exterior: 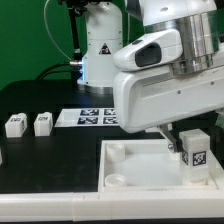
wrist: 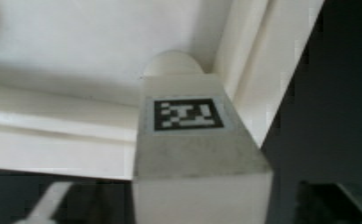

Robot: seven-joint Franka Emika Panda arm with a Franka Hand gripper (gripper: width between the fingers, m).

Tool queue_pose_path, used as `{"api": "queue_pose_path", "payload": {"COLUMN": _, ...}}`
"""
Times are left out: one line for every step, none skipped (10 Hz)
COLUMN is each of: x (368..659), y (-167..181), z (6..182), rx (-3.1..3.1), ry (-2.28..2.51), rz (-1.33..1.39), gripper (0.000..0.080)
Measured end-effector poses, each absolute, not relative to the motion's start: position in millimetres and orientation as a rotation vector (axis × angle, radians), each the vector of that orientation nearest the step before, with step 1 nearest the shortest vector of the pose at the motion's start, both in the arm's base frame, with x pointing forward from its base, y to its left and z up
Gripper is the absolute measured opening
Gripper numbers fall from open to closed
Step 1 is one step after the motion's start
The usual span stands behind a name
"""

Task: Assemble one leg

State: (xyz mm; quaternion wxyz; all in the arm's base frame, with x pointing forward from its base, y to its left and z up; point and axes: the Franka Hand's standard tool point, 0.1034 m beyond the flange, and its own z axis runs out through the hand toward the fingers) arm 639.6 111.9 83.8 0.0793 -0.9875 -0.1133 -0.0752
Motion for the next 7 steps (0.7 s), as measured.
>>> {"api": "queue_pose_path", "payload": {"x": 639.6, "y": 111.8, "z": 83.7, "rx": -2.955, "ry": -0.339, "rz": -0.225, "gripper": 0.0389}}
{"api": "queue_pose_path", "payload": {"x": 639.7, "y": 111.9, "z": 83.8, "rx": -2.956, "ry": -0.32, "rz": -0.224, "gripper": 0.0294}}
{"api": "queue_pose_path", "payload": {"x": 639.7, "y": 111.9, "z": 83.8, "rx": -2.958, "ry": -0.286, "rz": -0.222, "gripper": 0.0294}}
{"api": "queue_pose_path", "payload": {"x": 639.8, "y": 111.8, "z": 83.8, "rx": -2.958, "ry": -0.286, "rz": -0.222, "gripper": 0.0294}}
{"api": "queue_pose_path", "payload": {"x": 640.0, "y": 111.9, "z": 83.9, "rx": -2.96, "ry": -0.208, "rz": -0.217, "gripper": 0.0294}}
{"api": "queue_pose_path", "payload": {"x": 640.6, "y": 110.2, "z": 84.5, "rx": -2.96, "ry": -0.001, "rz": -0.207, "gripper": 0.0294}}
{"api": "queue_pose_path", "payload": {"x": 638.2, "y": 108.3, "z": 84.0, "rx": -2.945, "ry": 0.253, "rz": -0.209, "gripper": 0.0294}}
